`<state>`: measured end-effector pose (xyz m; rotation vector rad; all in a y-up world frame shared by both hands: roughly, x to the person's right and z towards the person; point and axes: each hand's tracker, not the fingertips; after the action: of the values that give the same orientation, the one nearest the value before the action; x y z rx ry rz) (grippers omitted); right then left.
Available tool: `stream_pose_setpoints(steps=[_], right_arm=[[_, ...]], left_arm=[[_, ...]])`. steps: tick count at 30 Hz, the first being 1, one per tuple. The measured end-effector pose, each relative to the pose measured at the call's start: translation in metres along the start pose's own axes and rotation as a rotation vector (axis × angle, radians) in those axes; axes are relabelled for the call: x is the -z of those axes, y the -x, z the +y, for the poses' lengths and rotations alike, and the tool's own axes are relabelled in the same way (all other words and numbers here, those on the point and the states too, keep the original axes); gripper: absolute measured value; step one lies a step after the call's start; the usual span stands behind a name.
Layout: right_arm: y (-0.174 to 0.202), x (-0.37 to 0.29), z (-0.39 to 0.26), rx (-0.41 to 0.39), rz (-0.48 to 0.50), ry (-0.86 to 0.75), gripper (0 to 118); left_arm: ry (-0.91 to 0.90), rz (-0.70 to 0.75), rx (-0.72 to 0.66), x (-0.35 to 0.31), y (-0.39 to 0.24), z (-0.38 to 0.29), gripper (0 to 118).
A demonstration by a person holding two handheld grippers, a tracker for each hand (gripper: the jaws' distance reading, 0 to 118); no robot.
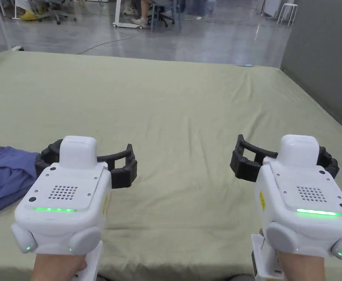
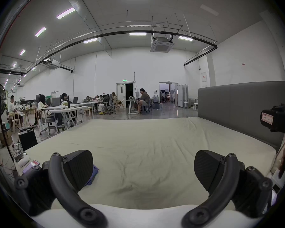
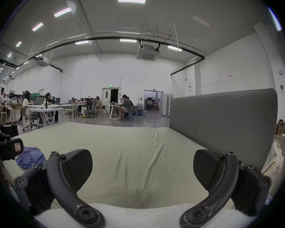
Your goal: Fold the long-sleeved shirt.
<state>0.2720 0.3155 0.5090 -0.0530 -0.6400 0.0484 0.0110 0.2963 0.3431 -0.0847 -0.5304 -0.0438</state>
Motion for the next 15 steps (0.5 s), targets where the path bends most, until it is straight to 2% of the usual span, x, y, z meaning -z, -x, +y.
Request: stream_pose_setpoints(steps=[15], right_arm=[[0.001, 0.0027, -0.0024, 0.004, -0.009, 0.002, 118]], left_arm=[[0.012, 0.026, 0.026, 0.0003, 0.0009, -0.0018, 118]])
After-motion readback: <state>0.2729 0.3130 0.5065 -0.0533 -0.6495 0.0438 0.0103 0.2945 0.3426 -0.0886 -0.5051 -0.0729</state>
